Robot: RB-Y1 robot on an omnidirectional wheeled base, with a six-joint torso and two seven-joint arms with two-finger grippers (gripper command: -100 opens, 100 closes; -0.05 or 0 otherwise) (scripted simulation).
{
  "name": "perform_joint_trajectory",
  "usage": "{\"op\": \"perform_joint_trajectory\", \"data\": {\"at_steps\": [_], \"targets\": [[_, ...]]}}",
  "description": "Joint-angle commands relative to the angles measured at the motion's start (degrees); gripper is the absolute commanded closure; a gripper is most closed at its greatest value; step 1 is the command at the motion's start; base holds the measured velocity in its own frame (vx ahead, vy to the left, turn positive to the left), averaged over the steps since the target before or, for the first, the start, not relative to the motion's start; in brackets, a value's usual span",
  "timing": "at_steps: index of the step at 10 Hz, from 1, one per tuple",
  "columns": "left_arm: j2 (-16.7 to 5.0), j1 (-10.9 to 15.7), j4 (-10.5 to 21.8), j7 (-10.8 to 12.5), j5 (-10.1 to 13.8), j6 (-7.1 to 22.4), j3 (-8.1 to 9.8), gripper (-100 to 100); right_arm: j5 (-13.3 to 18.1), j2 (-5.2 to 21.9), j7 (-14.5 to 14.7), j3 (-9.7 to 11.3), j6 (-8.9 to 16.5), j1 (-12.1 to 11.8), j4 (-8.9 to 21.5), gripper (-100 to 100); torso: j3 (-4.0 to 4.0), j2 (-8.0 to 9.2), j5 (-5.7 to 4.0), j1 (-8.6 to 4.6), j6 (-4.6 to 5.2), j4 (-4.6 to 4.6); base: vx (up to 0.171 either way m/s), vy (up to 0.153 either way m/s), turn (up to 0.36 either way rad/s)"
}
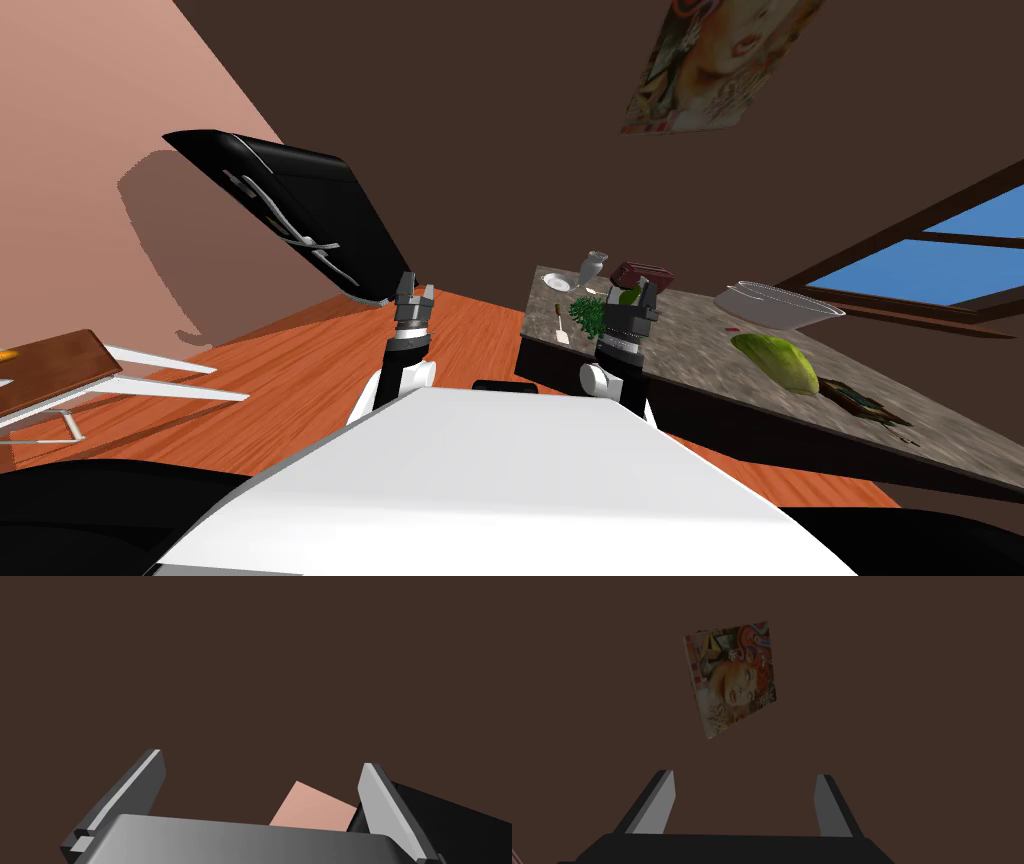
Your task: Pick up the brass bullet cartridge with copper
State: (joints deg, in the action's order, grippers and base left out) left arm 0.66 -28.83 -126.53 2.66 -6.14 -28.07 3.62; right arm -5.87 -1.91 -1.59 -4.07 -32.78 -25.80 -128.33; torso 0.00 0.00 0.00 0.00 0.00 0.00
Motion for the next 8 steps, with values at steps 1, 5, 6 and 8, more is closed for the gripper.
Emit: {"op": "perform_joint_trajectory", "data": {"at_steps": [1,5,6,8], "targets": [[0.0,0.0,0.0,0.0,0.0,0.0,0.0,0,-0.3,2.2,0.2,0.0,0.5,-0.3,0.1,-100,0.0,0.0,0.0,0.0,0.0,0.0,-0.002,0.016,-0.006],[0.0,0.0,0.0,0.0,0.0,0.0,-0.01,0,-2.0,9.2,1.3,-0.3,3.2,-2.2,0.6,-100,0.01,0.01,0.05,0.25,0.0,0.0,-0.003,0.067,-0.023],[0.0,0.0,0.0,0.0,0.0,0.0,-0.01,0,-2.6,10.9,1.6,-0.4,4.1,-2.9,0.8,-100,0.02,0.03,0.07,0.3,0.0,0.01,-0.014,0.089,-0.033],[0.0,0.0,0.0,0.0,0.0,0.0,-0.01,0,-4.1,14.5,2.5,-0.6,6.2,-4.4,1.1,-100,0.03,0.05,0.08,0.39,0.0,0.01,-0.012,0.122,-0.05]]}}
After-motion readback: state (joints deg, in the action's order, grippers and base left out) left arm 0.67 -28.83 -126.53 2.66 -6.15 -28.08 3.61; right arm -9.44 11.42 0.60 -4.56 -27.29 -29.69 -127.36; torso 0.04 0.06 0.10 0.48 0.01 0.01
